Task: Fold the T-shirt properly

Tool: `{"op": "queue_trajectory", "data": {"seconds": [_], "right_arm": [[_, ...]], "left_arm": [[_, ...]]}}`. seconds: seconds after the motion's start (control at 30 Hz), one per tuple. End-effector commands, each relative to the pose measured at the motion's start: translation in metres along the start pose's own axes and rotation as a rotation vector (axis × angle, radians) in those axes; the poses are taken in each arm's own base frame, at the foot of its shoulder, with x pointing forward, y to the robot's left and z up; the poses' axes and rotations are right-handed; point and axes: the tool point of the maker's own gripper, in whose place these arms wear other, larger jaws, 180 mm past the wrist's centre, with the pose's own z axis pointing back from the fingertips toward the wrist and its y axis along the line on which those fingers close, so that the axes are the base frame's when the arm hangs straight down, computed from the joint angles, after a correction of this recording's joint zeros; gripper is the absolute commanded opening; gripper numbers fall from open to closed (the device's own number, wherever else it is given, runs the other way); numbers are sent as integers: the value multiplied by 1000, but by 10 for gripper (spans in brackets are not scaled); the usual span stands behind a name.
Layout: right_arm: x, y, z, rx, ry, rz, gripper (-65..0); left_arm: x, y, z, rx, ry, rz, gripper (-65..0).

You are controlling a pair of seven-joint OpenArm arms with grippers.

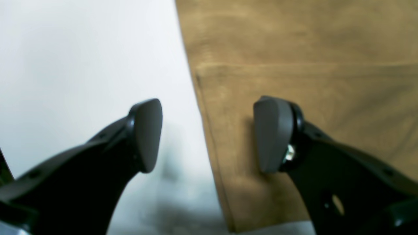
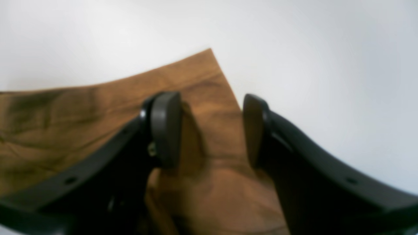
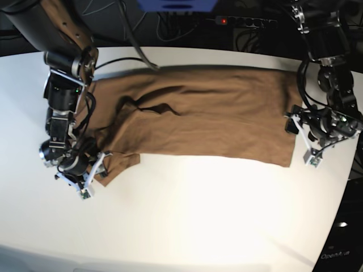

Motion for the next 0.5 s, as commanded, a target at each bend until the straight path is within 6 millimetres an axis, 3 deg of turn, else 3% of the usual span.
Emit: {"op": "queue_trajectory", "data": {"seconds": [0.0, 0.2, 0.27, 0.4, 0.43, 0.47], "right_arm": [[-40, 3, 1, 3, 187, 55, -342], [-50, -6, 6, -15, 248, 27, -358], [-51, -8, 7, -19, 246, 9, -421], [-52, -7, 7, -18, 248, 13, -615], [-54, -7, 7, -17, 251, 11, -650], [-54, -7, 7, -17, 251, 11, -646]], "left_arm": [[17, 9, 11, 27, -52, -15, -220], [12, 6, 10, 25, -45, -18, -220], [12, 6, 10, 24, -45, -19, -220], [13, 5, 10, 22, -46, -18, -220], [13, 5, 10, 22, -46, -18, -220], [13, 5, 10, 22, -48, -18, -220]]}}
